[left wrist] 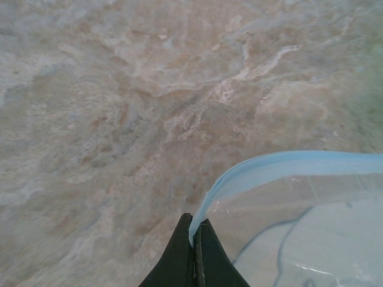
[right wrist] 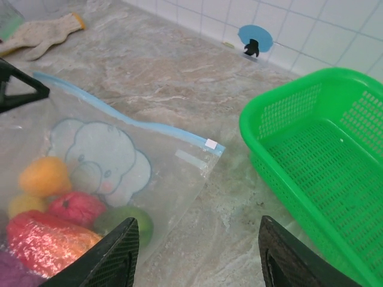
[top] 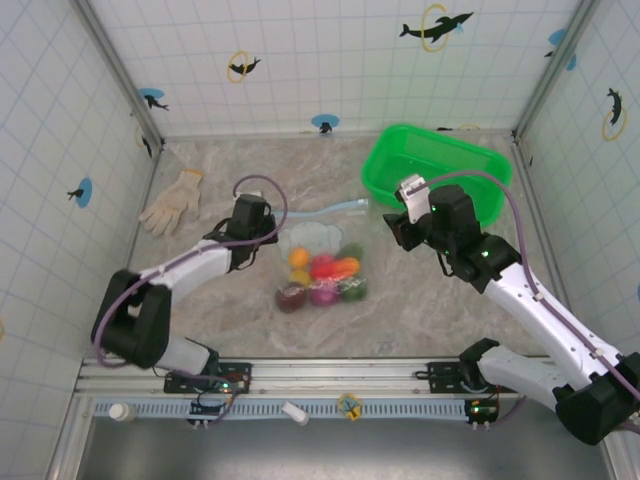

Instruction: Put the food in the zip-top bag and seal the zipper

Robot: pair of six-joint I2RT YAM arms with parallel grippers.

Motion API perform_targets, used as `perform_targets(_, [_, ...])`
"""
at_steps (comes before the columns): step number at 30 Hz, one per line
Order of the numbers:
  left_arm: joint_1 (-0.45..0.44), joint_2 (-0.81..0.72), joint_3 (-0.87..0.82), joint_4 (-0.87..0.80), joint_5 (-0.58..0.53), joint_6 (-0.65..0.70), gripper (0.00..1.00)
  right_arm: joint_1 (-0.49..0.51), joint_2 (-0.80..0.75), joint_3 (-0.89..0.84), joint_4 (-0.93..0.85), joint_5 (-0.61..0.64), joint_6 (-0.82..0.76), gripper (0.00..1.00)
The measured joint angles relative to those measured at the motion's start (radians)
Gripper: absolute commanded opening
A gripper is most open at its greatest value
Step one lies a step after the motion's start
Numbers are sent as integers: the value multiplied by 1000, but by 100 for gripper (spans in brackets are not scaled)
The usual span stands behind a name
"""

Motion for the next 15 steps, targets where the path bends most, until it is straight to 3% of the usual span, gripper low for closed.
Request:
perform_targets(6, [73,270,158,11,43,-80,0,6,0,0,-52,36,124,53])
perform_targets(11, [121,322,226,-4,61,-114,0,21,-28,-10,-68,36,173,53])
perform_targets(13, [121,321,226,-4,81,-118,7,22,-30,-10,-85,37,191,55])
perform_targets(15, [121,321,226,-5,113,-118,22,22,-29,-16,-98,37,210,62])
